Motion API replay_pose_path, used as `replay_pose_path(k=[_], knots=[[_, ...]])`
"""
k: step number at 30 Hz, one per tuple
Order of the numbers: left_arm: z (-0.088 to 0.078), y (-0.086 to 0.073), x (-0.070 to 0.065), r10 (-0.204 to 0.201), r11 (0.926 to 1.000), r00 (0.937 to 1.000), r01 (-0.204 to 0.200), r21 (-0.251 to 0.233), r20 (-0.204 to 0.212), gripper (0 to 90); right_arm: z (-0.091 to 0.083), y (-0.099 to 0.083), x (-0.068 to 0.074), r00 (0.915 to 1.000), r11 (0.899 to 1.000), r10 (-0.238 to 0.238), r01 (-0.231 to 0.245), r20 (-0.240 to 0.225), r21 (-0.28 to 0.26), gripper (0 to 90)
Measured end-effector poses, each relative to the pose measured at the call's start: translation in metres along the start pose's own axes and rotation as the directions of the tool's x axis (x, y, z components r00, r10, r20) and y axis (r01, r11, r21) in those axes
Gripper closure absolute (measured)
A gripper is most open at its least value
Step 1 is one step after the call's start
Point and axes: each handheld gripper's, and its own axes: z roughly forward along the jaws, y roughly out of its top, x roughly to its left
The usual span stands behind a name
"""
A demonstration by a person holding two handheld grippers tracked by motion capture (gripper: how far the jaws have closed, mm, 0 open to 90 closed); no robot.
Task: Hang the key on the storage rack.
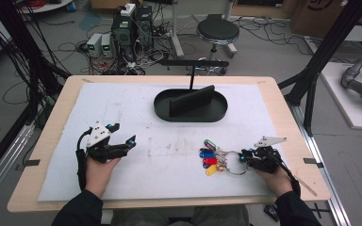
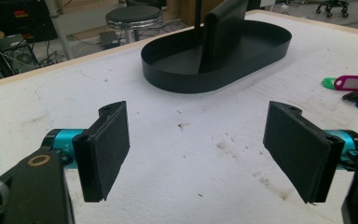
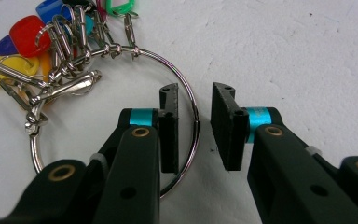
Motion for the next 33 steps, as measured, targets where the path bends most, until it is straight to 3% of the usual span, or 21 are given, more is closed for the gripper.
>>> replay_pose_path(k=[5, 9, 13, 17, 22, 27, 33], knots=[[0.000, -0.001, -0.001, -0.004, 1.0000, 1.0000, 0.004, 0.003, 0.000, 22.6, 0.000, 0.002, 0.002, 0.9995, 1.000, -0.025, 0.025, 0.021, 0.009, 87.2], [-0.001, -0.001, -0.001, -0.001, 1.0000, 1.0000, 0.001, 0.001, 0.000, 22.6, -0.001, 0.003, 0.000, 0.9998, 1.000, 0.007, -0.007, 0.018, 0.005, 87.8], [-0.002, -0.002, -0.001, -0.002, 1.0000, 1.0000, 0.002, 0.006, -0.001, 22.6, -0.008, 0.005, -0.004, 0.9979, 0.996, 0.062, -0.061, 0.017, -0.060, 88.0], [-0.004, -0.003, -0.001, -0.003, 1.0000, 1.0000, 0.003, 0.003, -0.006, 22.6, -0.018, 0.008, -0.007, 0.9950, 0.984, 0.099, -0.095, 0.017, -0.150, 87.9], [-0.007, -0.004, -0.001, 0.000, 1.0000, 0.9999, 0.000, 0.005, -0.013, 22.6, -0.022, 0.011, -0.007, 0.9932, 0.973, 0.117, -0.114, 0.003, -0.201, 87.8], [-0.009, -0.005, -0.001, 0.000, 1.0000, 0.9999, 0.001, 0.006, -0.016, 22.6, -0.026, 0.015, -0.002, 0.9892, 0.954, 0.142, -0.147, -0.035, -0.262, 87.9], [-0.009, -0.005, -0.001, 0.003, 1.0000, 0.9999, -0.003, 0.006, -0.016, 22.6, -0.027, 0.020, 0.006, 0.9858, 0.939, 0.153, -0.167, -0.069, -0.302, 87.9]])
